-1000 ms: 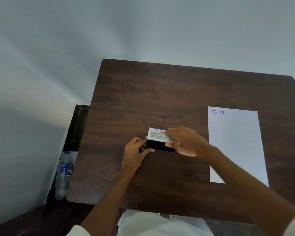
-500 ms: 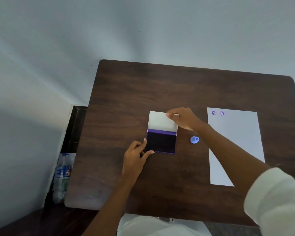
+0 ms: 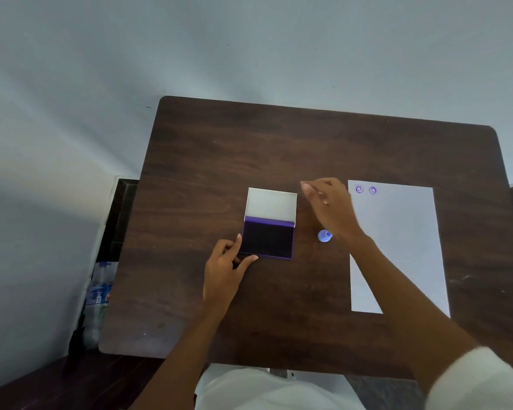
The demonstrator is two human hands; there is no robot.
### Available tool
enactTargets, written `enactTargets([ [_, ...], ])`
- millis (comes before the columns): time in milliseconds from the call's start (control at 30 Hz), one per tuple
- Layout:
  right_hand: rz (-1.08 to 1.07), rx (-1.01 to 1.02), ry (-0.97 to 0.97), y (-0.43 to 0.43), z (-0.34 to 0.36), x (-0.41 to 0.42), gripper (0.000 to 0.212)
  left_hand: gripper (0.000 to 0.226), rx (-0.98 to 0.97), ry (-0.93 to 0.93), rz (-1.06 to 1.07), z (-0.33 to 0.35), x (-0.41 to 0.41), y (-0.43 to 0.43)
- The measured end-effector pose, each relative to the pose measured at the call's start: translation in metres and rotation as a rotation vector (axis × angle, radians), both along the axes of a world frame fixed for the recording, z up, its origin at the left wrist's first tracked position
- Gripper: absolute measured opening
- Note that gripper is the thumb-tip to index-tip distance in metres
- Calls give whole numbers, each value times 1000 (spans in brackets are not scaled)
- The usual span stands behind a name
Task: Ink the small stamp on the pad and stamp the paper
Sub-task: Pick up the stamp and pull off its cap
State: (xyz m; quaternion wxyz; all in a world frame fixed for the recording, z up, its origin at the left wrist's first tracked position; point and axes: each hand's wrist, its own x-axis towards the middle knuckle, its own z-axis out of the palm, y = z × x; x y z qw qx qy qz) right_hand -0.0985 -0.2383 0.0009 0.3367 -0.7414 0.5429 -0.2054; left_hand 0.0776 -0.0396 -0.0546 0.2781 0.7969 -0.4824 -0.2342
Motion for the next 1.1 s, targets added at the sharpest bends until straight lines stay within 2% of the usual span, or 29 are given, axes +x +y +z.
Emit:
enactTargets([
  [100,-115,-80,9,21,17,-43,23,67,14,56,132,10,-11,1],
  [200,-76,-79,106,47,17,-71,27,46,-96,36,242,28,-38,-5],
  [267,5,-42,172,57,11,-75,32,34,-162,61,201,37,-62,-16],
  [400,104,1,224,63,-7,-68,31,28,-186,156,74,42,-104,-40],
  [567,43,107,177,59,-14,-64,25,32,-162,178,-5,32,-130,-51],
  [700,-32,127,57,61,-6,-71,22,41,-126,202,2,26,-135,-55],
  [833,-34,145,34,67,1,-77,23,47,-140,275,-54,23,-136,-61],
  [1000,-26,175,21,69,5,-81,25,36,-204,317,-103,23,-133,-68],
  [1100,-25,165,-1,68,6,-82,22,30,-173,363,-55,19,-130,-73],
])
